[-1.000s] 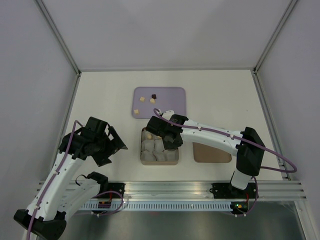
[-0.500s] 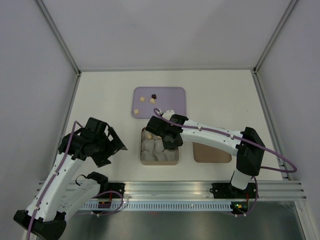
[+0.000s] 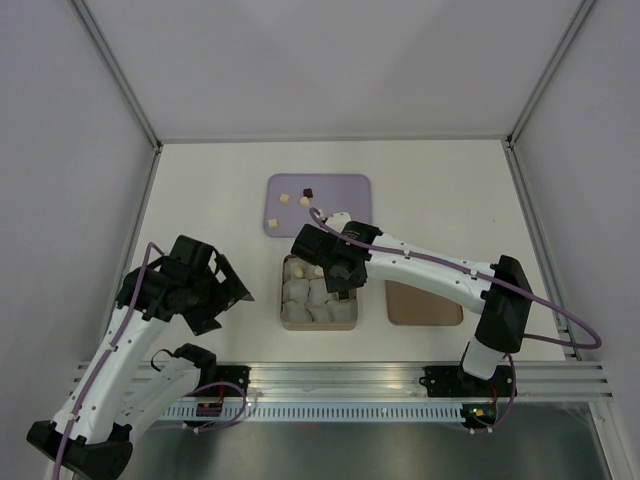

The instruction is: Pack the chocolate

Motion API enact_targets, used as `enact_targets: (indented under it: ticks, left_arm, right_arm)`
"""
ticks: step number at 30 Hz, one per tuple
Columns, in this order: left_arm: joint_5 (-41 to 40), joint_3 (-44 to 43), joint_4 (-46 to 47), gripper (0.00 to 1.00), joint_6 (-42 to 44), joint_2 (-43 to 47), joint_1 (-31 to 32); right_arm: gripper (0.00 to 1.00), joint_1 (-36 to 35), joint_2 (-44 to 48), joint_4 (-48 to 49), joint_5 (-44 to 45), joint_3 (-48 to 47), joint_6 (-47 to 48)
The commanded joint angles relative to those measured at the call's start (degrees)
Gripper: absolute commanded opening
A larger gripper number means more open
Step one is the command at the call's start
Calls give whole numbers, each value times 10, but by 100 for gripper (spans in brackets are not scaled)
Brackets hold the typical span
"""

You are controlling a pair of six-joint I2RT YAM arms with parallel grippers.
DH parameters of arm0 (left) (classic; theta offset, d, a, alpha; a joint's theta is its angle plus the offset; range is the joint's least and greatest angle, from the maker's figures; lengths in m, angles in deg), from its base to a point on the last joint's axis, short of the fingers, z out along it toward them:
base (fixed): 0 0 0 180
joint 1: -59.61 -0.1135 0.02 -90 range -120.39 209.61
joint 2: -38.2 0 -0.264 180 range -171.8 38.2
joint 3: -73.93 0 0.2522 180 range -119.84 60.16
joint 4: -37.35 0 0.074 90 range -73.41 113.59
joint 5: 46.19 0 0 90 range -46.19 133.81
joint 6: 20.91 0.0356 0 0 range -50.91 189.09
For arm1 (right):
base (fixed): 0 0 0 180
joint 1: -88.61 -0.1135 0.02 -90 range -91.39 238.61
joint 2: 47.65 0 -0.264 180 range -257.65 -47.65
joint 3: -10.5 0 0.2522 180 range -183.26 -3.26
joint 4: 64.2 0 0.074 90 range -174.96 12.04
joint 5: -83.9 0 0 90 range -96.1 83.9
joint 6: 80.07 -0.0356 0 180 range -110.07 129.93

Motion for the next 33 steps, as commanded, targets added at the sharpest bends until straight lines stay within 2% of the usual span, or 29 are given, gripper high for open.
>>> enact_targets:
  ticks: [1, 7, 14, 20, 27, 33]
  left_arm:
    - [4, -15, -8, 100, -11, 5, 3]
    - [5, -17, -8, 100, -9, -3, 3]
    - [3, -19, -6, 100, -12, -9, 2]
    - [0, -24, -5, 100, -17, -11, 2]
    - [-3, -30, 2, 99, -16, -25, 2]
    - [-3, -30, 8, 100, -17, -32, 2]
  right_arm:
    - [38, -3, 46, -31, 19, -38, -20]
    - [38, 8, 34, -54, 56, -147, 16]
    - [39, 124, -45, 18, 30, -225, 85]
    - [39, 177, -141, 28, 25, -293, 149]
    - [40, 214, -180, 48, -2, -278, 166]
    - [41, 217, -188, 68, -16, -266, 182]
